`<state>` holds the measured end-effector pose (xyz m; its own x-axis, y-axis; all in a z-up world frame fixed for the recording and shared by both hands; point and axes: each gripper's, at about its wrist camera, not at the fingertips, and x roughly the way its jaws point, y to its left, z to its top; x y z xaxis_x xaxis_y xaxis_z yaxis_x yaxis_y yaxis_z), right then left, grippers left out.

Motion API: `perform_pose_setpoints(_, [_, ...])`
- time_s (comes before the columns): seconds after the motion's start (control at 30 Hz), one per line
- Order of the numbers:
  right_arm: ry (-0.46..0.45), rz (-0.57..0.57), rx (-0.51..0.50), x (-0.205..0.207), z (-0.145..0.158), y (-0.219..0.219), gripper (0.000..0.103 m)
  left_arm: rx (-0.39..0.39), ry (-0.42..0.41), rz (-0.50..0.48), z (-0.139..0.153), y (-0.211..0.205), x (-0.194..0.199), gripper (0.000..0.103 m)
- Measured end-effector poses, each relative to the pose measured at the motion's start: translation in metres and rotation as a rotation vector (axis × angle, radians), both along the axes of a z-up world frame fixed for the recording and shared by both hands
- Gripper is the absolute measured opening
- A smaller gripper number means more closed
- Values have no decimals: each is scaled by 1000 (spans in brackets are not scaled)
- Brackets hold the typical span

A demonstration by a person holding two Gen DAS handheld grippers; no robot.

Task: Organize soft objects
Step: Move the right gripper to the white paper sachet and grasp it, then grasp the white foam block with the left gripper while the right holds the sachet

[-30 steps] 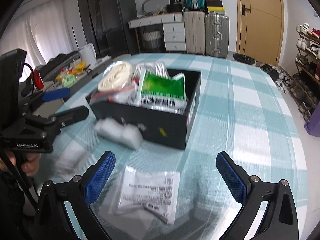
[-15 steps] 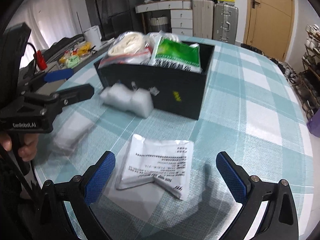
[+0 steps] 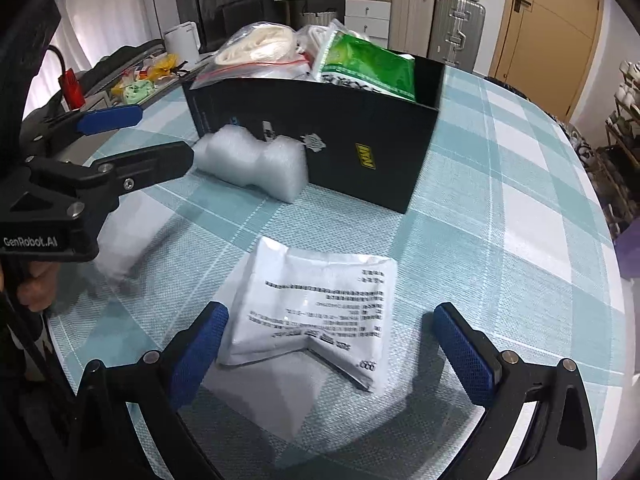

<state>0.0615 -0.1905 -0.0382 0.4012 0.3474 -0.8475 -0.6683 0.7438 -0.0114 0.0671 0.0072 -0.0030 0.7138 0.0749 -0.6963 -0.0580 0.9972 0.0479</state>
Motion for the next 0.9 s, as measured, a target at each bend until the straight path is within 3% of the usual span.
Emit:
perform_pose_setpoints(0.3, [1, -19, 10, 9, 0, -7, 102, -57, 36, -29, -6, -2, 8, 103])
perform_pose_setpoints(0.53, [-19, -19, 19, 5, 1, -8, 100, -53, 51, -29, -9, -7, 12, 103])
perform_pose_setpoints(0.7, [-34, -20, 31, 6, 5, -11, 80, -57, 68, -21, -12, -8, 17, 103])
perform_pose_setpoints(0.9, [-44, -24, 42, 7, 8, -17, 63, -62, 87, -21, -16, -14, 24, 103])
